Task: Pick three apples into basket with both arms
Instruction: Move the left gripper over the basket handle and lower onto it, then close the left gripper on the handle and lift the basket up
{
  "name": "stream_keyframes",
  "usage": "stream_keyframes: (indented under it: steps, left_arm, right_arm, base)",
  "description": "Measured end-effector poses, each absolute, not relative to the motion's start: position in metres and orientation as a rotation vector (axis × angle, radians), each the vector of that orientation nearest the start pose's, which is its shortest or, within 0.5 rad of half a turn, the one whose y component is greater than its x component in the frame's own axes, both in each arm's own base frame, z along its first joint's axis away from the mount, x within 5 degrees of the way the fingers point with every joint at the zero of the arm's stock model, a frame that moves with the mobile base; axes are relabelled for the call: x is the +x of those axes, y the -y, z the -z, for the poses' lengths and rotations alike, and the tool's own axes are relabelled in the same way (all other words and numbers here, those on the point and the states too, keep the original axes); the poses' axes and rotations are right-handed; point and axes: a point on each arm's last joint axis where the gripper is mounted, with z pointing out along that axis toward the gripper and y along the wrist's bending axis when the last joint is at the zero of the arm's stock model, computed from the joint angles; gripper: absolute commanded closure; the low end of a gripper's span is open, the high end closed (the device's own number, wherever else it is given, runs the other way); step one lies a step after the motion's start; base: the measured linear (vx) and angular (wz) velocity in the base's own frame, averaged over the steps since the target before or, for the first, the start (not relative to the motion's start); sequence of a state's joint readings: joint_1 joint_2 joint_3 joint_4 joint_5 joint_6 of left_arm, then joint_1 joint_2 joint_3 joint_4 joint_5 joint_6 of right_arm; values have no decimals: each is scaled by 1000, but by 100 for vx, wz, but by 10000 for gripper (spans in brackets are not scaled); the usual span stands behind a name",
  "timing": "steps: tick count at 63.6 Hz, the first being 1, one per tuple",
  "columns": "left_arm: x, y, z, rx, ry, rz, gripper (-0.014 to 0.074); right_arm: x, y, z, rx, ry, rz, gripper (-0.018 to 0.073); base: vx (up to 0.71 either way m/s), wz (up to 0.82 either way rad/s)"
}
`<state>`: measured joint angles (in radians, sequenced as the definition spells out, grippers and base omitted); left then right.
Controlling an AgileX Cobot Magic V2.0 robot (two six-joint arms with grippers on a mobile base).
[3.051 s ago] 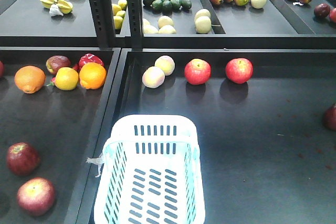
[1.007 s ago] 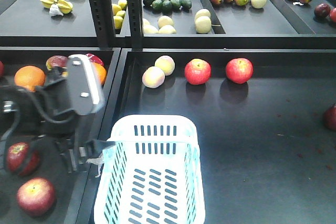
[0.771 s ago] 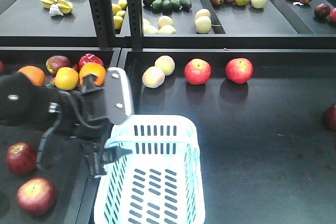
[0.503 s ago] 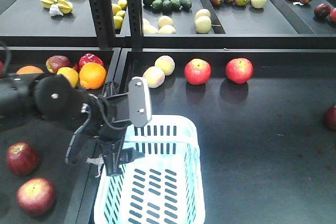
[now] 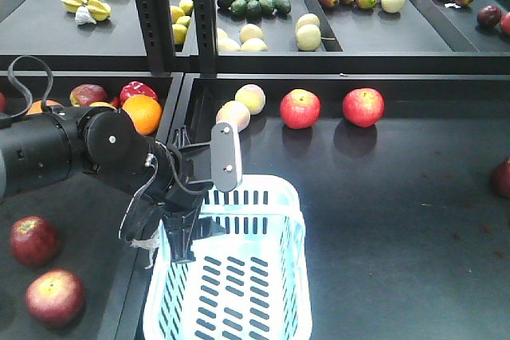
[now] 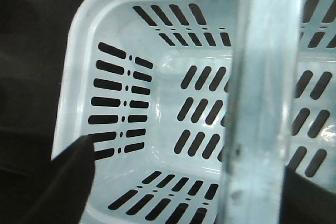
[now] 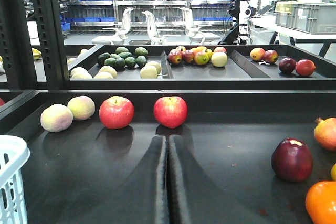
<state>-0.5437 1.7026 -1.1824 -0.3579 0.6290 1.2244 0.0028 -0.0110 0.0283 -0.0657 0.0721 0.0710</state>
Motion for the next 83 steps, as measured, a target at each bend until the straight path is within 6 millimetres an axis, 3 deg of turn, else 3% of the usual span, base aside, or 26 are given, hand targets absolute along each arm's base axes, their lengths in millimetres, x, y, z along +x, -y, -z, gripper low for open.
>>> stream_keyframes:
  steps: [13, 30, 41, 63, 83]
  left_arm:
    - [297, 201, -234, 1805, -1855, 118, 599]
    - [295, 201, -232, 1825, -1862, 125, 604]
    - [290, 198, -242, 1839, -1847, 122, 604]
    - [257, 172, -322, 1726, -1686, -25, 604]
    - [201, 137, -387, 1599, -1581, -71, 604]
  right_arm:
    - [57, 0, -198, 6, -1573, -3, 568]
    - [57, 0, -198, 6, -1573, -3, 568]
    - [57, 0, -198, 6, -1573, -3, 568]
    - [57, 0, -198, 6, -1573, -3, 568]
    - [57, 0, -198, 6, -1573, -3, 568]
  base:
    - [0, 0]
    - [0, 0]
    - [0, 0]
    - [0, 0]
    - [0, 0]
